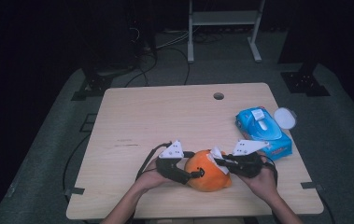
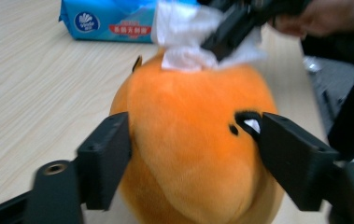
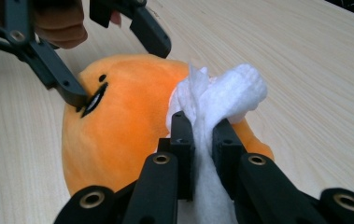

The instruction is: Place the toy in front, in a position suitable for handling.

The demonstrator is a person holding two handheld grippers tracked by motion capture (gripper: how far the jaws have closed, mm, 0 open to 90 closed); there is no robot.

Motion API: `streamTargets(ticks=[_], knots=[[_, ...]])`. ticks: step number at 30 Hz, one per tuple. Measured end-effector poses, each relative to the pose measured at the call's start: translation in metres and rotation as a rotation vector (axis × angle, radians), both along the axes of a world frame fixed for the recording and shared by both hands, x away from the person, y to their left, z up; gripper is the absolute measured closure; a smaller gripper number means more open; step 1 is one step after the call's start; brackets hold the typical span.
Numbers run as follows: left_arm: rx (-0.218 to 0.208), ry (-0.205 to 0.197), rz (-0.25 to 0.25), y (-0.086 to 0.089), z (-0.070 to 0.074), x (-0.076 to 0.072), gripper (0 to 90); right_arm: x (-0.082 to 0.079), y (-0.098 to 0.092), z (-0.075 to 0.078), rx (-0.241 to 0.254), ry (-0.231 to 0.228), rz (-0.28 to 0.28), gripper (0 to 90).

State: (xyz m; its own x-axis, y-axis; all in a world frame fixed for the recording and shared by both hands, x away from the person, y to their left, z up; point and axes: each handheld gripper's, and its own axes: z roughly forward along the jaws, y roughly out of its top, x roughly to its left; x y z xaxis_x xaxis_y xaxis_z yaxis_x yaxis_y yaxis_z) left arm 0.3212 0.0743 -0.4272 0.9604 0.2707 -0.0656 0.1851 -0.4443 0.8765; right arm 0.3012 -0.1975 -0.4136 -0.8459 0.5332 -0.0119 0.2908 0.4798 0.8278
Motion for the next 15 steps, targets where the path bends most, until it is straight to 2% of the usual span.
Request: streamTargets(ticks=[1,2,3,5,7,15], knots=[[-0.027,0.009,-0.008,-0.001,0.003,-0.001,23.2,-0.001,0.001,0.0,0.003,0.002,0.0,81.2],[-0.034,0.007,-0.019,-0.003,0.005,-0.002,22.8,-0.002,0.003,0.001,0.027,0.009,0.007,81.2],[-0.007,-0.012,-0.018,-0.005,0.005,-0.004,23.1,-0.003,0.005,0.002,0.039,0.01,0.017,81.2],[0.045,-0.051,-0.013,-0.007,0.002,-0.006,25.6,-0.005,0.011,0.004,0.026,-0.009,0.031,81.2],[0.04,-0.037,-0.004,-0.004,-0.001,-0.003,27.8,-0.006,0.013,0.005,0.007,-0.021,0.031,81.2],[0.03,0.001,0.022,0.011,-0.009,0.005,30.1,0.004,-0.013,-0.003,0.041,0.05,-0.02,81.2]])
